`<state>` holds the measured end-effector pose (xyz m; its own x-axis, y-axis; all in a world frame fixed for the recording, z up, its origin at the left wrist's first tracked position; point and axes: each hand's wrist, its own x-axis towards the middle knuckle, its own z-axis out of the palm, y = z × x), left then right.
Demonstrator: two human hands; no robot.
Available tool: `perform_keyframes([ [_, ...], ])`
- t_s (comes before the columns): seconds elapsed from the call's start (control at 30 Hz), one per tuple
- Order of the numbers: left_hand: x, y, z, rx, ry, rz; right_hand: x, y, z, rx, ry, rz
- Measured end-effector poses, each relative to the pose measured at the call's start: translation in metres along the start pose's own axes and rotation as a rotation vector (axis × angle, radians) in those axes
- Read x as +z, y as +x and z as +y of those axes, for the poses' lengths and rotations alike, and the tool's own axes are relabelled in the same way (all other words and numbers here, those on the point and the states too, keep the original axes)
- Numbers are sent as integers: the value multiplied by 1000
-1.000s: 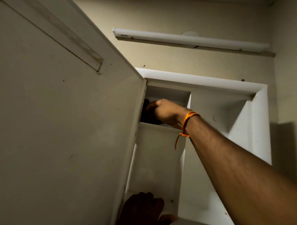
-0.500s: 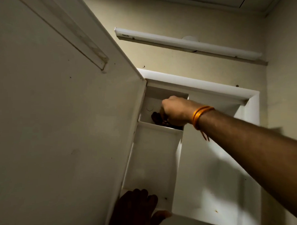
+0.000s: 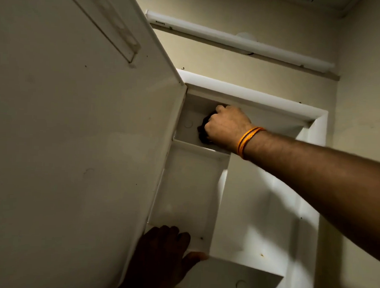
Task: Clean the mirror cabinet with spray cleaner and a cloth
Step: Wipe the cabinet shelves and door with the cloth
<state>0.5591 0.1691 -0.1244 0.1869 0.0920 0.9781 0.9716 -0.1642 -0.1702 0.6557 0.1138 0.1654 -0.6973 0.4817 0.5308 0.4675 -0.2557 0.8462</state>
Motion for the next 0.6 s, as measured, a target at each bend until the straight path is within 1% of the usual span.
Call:
perform_keyframes([
  [0.13, 0, -1, -1, 3, -11, 20, -4, 5, -12, 23, 11, -57],
  [0.23, 0, -2, 0, 6, 3, 25, -16, 10, -19, 42, 52, -170],
  [0.33, -2, -2, 0, -1, 22, 21, -30, 13, -19, 98, 175, -303],
  [0.37, -2, -1, 0, -6, 28, 26, -33, 15, -15, 125, 276, -335],
  [0.4, -3, -1, 1, -7, 29, 22, -34, 16, -10, 168, 446, -365],
  [0.47, -3, 0, 0, -2, 18, 16, -27, 17, 2, 291, 883, -408],
  [0.57, -4, 0, 1, 6, 11, 7, -13, 15, 19, 431, 1379, -342],
  [0.6, -5, 0, 1, 8, 12, 2, -11, 15, 22, 486, 1605, -303],
])
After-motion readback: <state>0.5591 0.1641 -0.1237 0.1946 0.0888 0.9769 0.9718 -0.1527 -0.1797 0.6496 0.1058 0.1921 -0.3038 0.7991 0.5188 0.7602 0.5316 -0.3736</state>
